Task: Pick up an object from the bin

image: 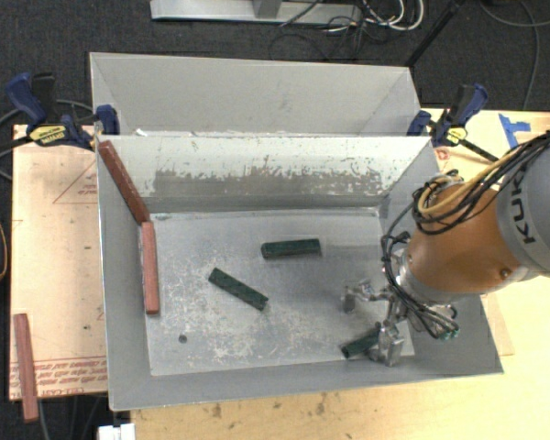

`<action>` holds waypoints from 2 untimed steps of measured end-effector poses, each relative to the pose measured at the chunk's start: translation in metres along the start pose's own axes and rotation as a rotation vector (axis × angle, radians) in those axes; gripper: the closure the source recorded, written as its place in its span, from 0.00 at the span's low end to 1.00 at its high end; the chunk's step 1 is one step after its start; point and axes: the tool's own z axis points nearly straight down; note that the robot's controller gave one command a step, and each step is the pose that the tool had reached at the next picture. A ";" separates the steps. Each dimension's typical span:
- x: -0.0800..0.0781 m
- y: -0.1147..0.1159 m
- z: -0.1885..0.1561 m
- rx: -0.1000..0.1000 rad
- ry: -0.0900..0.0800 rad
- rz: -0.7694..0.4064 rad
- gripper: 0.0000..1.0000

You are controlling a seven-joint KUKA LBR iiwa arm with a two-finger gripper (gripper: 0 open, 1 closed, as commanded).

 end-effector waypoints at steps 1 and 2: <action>-0.017 0.011 -0.029 -0.006 0.014 -0.051 0.00; -0.017 0.023 -0.045 -0.008 0.016 -0.202 0.00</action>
Offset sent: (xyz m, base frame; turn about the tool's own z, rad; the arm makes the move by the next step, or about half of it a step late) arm 0.0106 0.0146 0.0281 -0.0530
